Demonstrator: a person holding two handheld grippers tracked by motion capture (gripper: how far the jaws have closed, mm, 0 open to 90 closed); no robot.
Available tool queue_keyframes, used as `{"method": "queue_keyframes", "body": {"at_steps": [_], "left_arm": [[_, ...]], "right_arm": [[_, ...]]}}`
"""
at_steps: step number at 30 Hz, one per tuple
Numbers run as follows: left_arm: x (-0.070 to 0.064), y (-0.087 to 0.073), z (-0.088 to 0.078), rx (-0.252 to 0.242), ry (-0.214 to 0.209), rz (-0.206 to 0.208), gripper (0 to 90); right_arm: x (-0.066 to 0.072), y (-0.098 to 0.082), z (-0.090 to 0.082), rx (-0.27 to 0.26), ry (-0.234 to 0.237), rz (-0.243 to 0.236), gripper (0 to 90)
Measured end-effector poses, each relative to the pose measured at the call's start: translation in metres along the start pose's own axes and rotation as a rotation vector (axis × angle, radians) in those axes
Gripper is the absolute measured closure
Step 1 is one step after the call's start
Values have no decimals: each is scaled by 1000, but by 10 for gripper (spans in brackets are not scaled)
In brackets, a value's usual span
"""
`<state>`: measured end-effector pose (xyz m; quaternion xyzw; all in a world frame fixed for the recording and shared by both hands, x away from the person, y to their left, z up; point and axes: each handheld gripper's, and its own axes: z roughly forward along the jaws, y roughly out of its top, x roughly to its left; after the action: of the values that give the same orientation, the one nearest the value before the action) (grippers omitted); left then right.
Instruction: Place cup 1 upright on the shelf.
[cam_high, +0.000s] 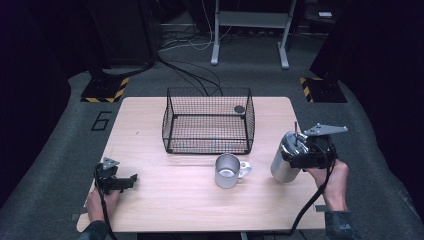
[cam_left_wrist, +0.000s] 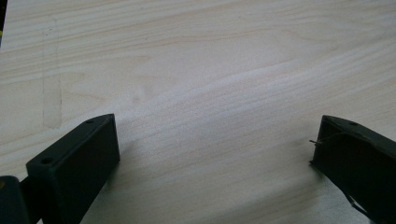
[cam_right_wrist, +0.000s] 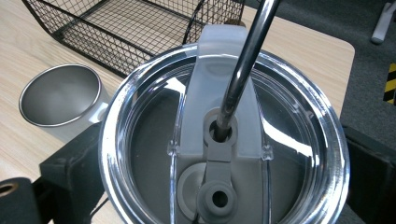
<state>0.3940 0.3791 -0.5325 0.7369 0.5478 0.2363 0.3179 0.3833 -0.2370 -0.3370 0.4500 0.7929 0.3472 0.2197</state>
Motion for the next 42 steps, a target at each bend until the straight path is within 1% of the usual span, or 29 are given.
{"method": "queue_keyframes", "body": {"at_steps": [1,2,5,7,8,9,11,13,14,15,17,18,20,22,23,24,25,27,28,30,31,33,34,35,36,38,39,40,42], "left_arm": [[0,0,0,0,0,0,2],[0,0,0,0,0,1,2],[0,0,0,0,0,0,2],[0,0,0,0,0,0,2],[0,0,0,0,0,1,2],[0,0,0,0,0,0,2],[0,0,0,0,0,0,2],[0,0,0,0,0,0,2],[0,0,0,0,0,1,2],[0,0,0,0,0,0,2],[0,0,0,0,0,0,2],[0,0,0,0,0,1,2],[0,0,0,0,0,1,1],[0,0,0,0,0,0,2],[0,0,0,0,0,0,2],[0,0,0,0,0,1,2],[0,0,0,0,0,1,1],[0,0,0,0,0,0,2],[0,0,0,0,0,0,1],[0,0,0,0,0,0,2],[0,0,0,0,0,0,2],[0,0,0,0,0,0,2],[0,0,0,0,0,0,1],[0,0,0,0,0,1,2],[0,0,0,-1,0,0,2],[0,0,0,0,0,1,2],[0,0,0,0,0,0,2],[0,0,0,0,0,1,2],[0,0,0,0,0,1,2]], "right_arm": [[1,1,0,5,0,-1,34],[0,2,0,2,3,-14,34],[2,6,0,0,4,-9,34],[3,9,0,-1,11,-17,34],[5,11,0,-2,12,-7,34],[5,12,0,-1,13,-25,35],[7,15,0,-3,16,-22,34],[8,18,0,-2,18,-34,34],[9,19,0,0,20,-23,34],[9,20,0,2,23,-36,34],[10,22,0,2,27,-42,34],[11,24,0,1,28,-30,34],[12,26,0,1,30,-43,34],[14,29,0,-1,28,-36,34],[13,30,0,-1,32,-51,34],[15,31,0,-2,33,-39,34],[14,32,0,0,37,-52,34],[16,35,0,-3,39,-42,34],[15,36,0,-8,43,-54,34],[16,38,0,-3,47,-46,34],[16,39,0,-1,48,-53,34],[18,42,1,-5,47,-48,34],[18,42,1,-5,48,-65,34],[19,44,1,-5,50,-49,34],[19,45,1,-2,52,-63,34],[21,47,2,-7,55,-52,34],[20,48,2,-10,58,-67,34],[21,49,3,-10,59,-60,34],[23,51,3,-8,60,-63,34]]}}
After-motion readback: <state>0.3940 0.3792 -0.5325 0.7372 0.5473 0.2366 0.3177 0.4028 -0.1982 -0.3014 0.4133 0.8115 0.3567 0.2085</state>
